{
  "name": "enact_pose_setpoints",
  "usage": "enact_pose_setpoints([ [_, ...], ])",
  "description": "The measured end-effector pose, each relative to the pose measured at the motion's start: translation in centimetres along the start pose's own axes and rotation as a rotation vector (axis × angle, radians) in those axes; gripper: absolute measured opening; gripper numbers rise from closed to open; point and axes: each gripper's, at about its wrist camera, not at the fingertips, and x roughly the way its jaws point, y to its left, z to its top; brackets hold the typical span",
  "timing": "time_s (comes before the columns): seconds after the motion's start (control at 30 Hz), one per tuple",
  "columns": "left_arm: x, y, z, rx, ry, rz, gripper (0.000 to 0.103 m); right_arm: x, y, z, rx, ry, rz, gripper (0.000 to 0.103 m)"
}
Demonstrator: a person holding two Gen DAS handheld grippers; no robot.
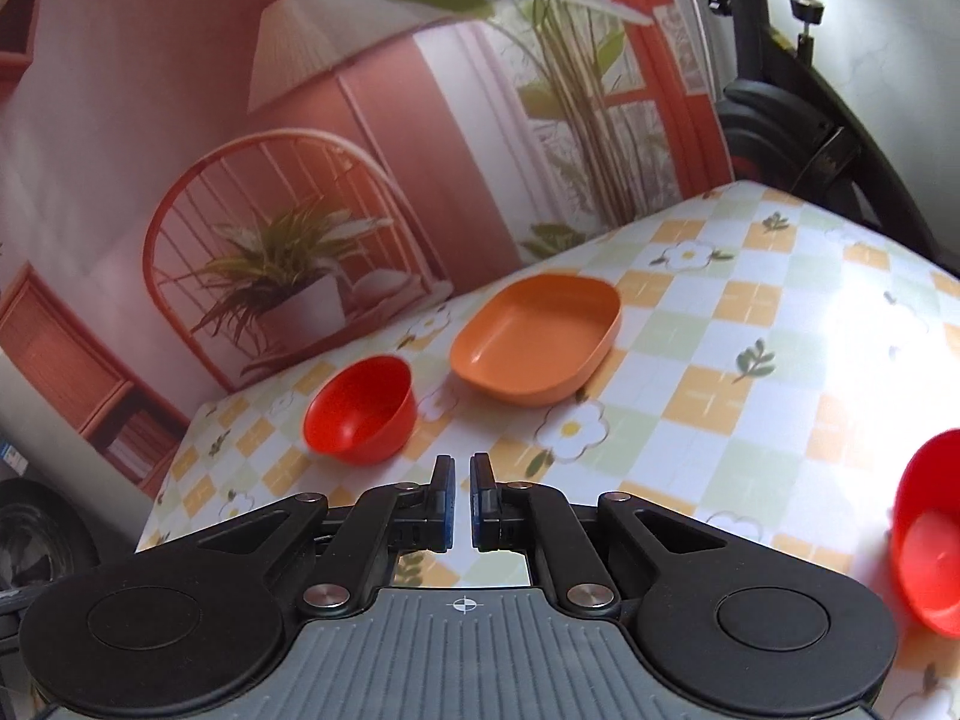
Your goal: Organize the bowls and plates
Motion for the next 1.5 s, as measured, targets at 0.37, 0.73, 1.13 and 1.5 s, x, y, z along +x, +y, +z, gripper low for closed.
enact_pose_setpoints([
  [0.37, 5.9, -5.8, 4.0, 0.022, 0.02, -0.034, 0.026, 1.3, -5.4, 5.4, 0.032, -0.098, -0.042, 0.007],
  [0.73, 13.9, -8.4, 9.8, 0.067, 0.004, -0.013, 0.04, 9.5, -7.8, 5.9, 0.064, -0.087, -0.091, 0.013],
  [1.13, 22.9, -7.1, 12.7, 0.073, 0.064, -0.006, 0.043, 16.9, -10.5, 6.2, 0.135, -0.033, -0.14, 0.019],
  [1.5, 26.6, -7.6, 12.3, 0.107, 0.125, 0.008, 0.044, 18.8, -10.8, 5.4, 0.165, 0.006, -0.13, 0.019],
])
